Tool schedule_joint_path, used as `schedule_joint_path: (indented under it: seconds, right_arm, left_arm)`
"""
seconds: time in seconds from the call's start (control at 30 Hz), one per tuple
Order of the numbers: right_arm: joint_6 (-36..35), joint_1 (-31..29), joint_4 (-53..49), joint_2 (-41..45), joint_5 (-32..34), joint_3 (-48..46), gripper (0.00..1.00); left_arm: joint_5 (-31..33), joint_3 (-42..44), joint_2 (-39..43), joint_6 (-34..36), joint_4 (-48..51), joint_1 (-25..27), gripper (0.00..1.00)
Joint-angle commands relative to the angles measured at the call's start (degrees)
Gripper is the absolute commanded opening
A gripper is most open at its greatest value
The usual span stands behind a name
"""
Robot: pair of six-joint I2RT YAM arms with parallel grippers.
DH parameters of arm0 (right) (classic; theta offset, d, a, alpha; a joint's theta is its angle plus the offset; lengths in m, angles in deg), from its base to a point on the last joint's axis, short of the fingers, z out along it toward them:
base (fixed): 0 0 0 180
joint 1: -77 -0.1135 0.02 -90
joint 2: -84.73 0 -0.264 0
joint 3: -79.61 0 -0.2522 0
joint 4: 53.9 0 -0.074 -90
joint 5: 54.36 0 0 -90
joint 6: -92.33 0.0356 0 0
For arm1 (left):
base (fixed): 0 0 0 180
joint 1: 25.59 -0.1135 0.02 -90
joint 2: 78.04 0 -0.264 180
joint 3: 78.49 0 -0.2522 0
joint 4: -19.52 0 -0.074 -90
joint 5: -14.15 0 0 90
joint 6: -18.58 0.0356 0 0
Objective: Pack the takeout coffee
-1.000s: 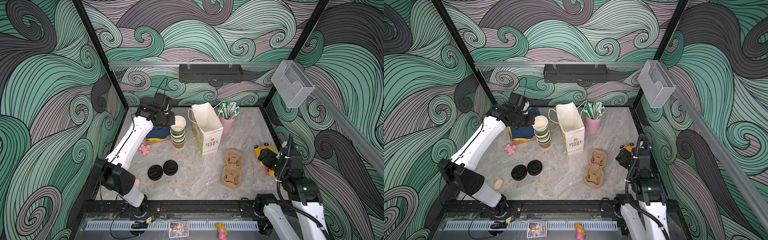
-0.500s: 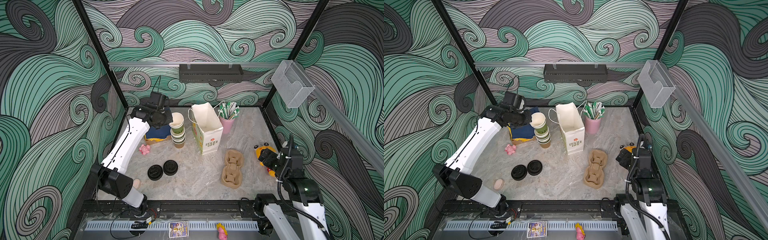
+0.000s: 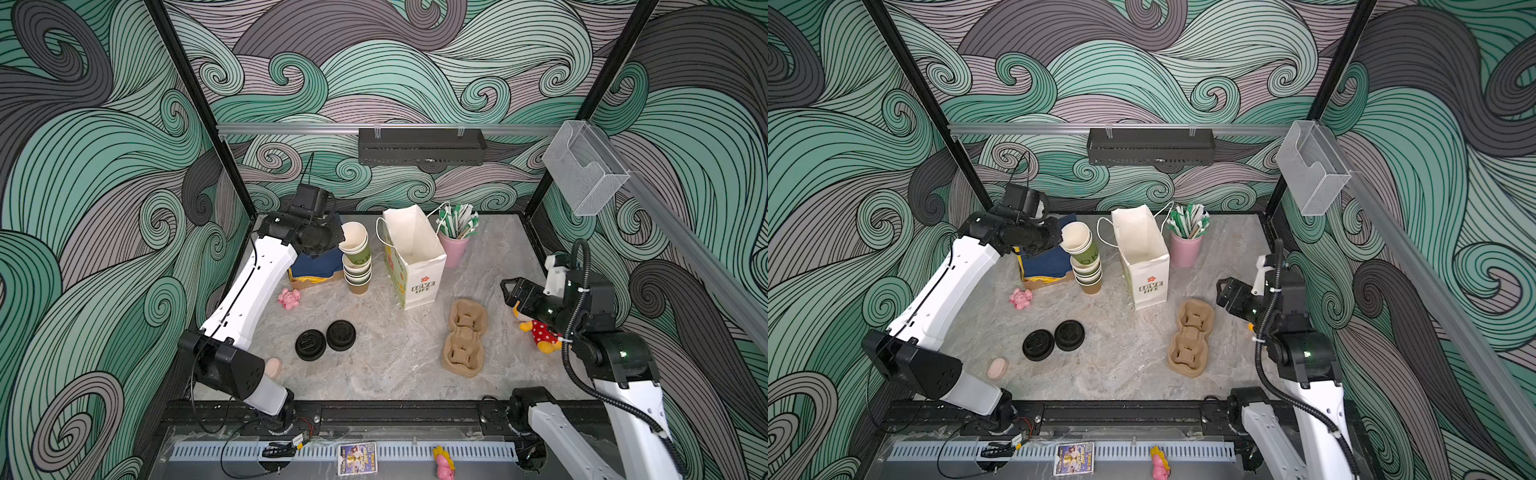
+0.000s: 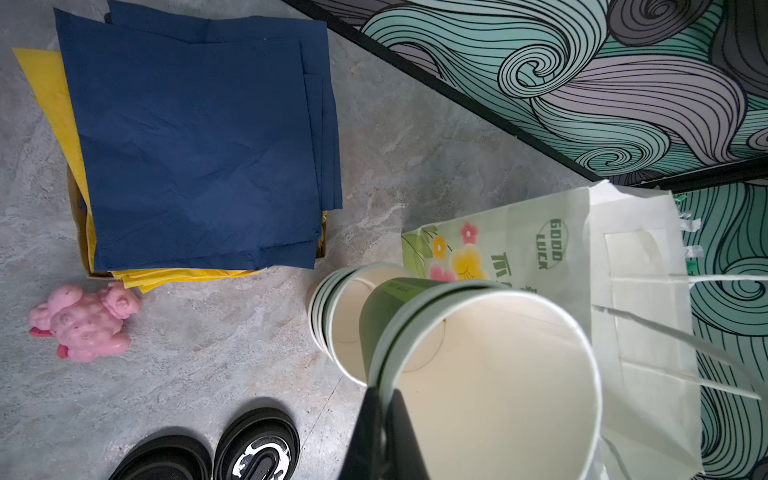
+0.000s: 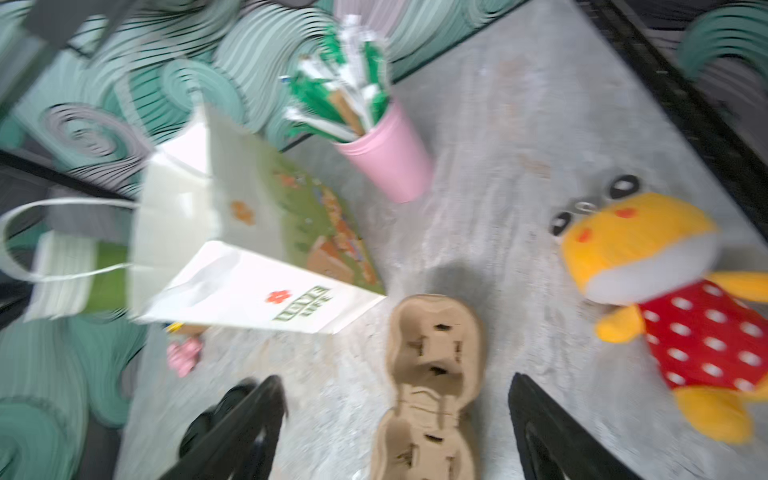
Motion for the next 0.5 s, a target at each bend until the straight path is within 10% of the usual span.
schedule_joint_path:
  seconds: [0.0, 0.47]
  right_arm:
    - [1.08, -8.98, 5.09, -3.87, -6.87, 5.09, 0.85]
    - [-23.38, -47.34, 19.68, -27.95, 9.08, 15.18, 0.84]
  left_arm:
    - [1.66, -0.72, 0.43, -0.12, 1.74, -0.04, 0.0]
    - [5.2, -0.51, -0.83, 0.63, 0.27, 0.02, 0.0]
